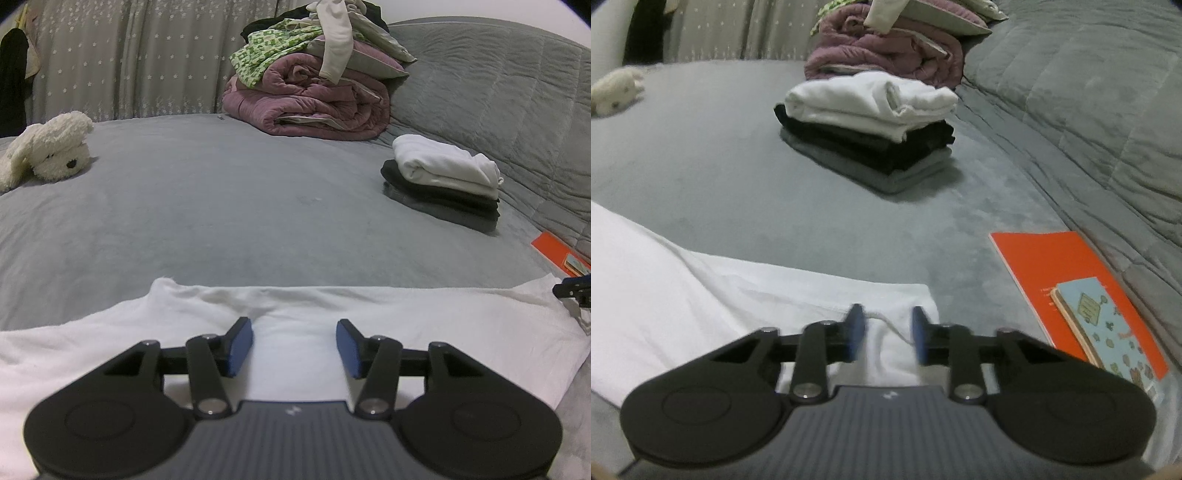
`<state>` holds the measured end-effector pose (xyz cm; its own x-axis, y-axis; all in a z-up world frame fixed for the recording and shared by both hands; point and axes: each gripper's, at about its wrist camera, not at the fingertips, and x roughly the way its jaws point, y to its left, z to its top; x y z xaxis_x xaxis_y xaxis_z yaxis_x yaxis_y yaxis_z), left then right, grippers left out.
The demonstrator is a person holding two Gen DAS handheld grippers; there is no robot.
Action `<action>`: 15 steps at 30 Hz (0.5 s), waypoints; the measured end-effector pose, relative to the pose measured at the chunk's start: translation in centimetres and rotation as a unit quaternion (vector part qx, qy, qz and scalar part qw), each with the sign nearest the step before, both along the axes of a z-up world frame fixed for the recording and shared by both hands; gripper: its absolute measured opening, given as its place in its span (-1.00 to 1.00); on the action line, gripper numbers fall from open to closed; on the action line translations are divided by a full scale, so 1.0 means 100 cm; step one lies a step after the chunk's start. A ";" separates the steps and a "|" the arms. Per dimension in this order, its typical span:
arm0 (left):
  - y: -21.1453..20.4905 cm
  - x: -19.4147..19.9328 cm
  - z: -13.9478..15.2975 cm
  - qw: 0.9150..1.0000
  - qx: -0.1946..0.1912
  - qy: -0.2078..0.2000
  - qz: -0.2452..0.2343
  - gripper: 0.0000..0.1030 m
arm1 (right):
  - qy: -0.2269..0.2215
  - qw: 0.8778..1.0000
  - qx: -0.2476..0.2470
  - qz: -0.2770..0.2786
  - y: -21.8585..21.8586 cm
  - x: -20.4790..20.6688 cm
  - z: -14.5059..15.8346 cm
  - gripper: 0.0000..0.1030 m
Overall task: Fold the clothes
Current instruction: 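Grasp the white garment edge with the right gripper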
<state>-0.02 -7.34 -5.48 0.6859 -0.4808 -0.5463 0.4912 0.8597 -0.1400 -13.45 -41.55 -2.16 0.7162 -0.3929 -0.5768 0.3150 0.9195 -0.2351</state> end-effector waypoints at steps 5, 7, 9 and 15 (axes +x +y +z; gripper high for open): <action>0.000 -0.001 0.000 1.000 0.000 0.000 0.000 0.02 | 0.000 1.000 -0.019 -0.001 0.003 -0.001 0.000 -0.96; 0.000 -0.001 0.000 1.000 0.000 0.000 0.000 0.02 | 0.000 1.000 -0.026 -0.002 0.004 -0.002 0.000 -0.96; 0.000 -0.001 0.000 1.000 0.000 0.000 0.000 0.02 | -0.003 0.999 -0.036 -0.003 0.006 -0.003 0.001 -0.97; 0.000 -0.002 0.000 1.000 0.001 -0.001 -0.001 0.02 | -0.001 0.996 -0.094 -0.009 0.011 0.013 0.001 -1.00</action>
<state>-0.17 -7.35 -5.52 0.6864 -0.4810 -0.5455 0.4925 0.8593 -0.1380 -12.17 -40.42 -2.04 0.7096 -0.5063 -0.4901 0.3315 0.8536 -0.4018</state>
